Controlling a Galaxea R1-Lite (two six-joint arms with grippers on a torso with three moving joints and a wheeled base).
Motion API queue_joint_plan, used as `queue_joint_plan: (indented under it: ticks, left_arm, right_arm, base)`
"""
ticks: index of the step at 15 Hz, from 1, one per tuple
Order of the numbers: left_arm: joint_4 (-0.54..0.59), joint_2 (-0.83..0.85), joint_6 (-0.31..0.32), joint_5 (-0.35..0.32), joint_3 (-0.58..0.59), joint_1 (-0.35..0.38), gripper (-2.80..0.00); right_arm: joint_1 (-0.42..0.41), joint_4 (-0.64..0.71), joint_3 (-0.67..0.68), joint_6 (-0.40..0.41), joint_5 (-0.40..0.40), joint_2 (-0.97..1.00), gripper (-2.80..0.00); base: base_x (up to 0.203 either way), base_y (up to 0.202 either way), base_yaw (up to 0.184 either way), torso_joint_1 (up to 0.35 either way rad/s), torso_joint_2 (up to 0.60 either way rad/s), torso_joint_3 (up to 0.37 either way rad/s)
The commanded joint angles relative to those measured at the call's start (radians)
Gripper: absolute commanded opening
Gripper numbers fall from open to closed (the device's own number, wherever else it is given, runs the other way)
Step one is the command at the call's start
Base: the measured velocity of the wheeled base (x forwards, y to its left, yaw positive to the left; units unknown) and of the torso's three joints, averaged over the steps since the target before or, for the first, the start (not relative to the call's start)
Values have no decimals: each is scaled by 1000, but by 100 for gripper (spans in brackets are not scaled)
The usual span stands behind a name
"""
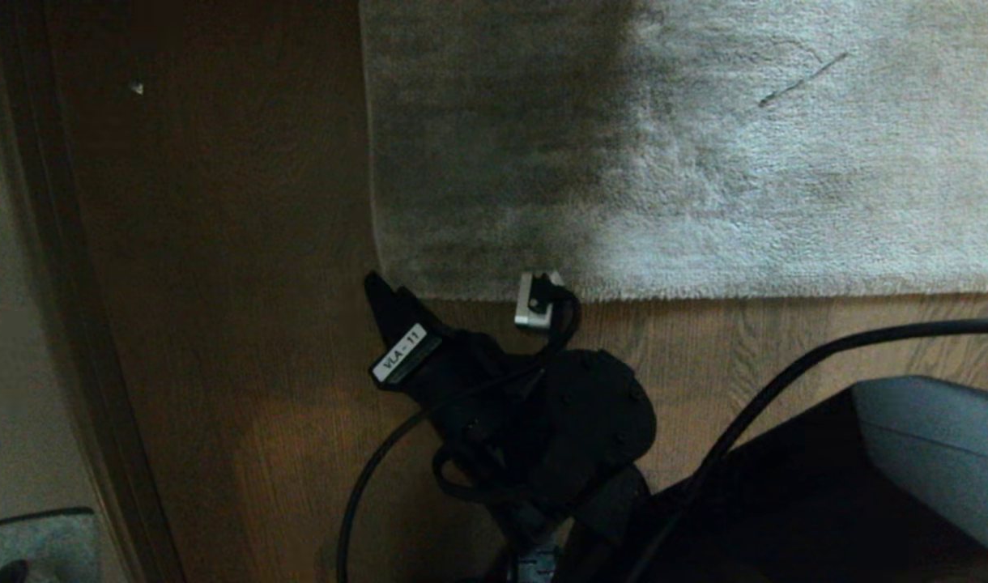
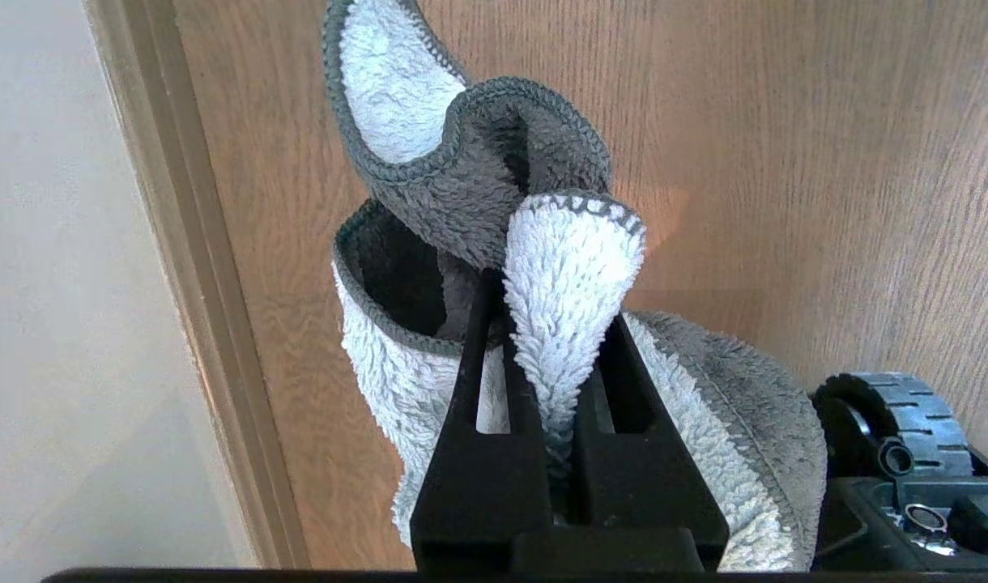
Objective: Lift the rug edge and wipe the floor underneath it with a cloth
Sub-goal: Lay down the carpet
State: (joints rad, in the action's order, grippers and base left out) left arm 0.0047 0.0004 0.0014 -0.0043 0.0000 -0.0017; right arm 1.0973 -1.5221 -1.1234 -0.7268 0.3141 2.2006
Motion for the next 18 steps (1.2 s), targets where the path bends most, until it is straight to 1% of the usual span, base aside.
queue_joint_plan:
  ticks: [1,5,7,12,15,18]
  left_arm:
    - [0,0,0,0,0,0,-280]
    - [0,0,0,0,0,0,-280]
    - [0,0,0,0,0,0,-280]
    - [0,0,0,0,0,0,-280]
    - [0,0,0,0,0,0,-280]
    - [0,0,0,0,0,0,-280]
  right_arm:
    - [-5,-48,56,-2,3,-23,-280]
    - [-15,-48,158,0,3,-72,-280]
    - [-34,-48,219,25,3,-96,-280]
    - [-106,-48,425,44,4,-133,-280]
    - [-147,-48,512,50,5,-150,-280]
    - [-216,-48,578,65,3,-167,-280]
  base:
    - [0,0,0,0,0,0]
    - [0,0,0,0,0,0]
    - [0,0,0,0,0,0]
    - [0,0,0,0,0,0]
    - [0,0,0,0,0,0]
    - [0,0,0,0,0,0]
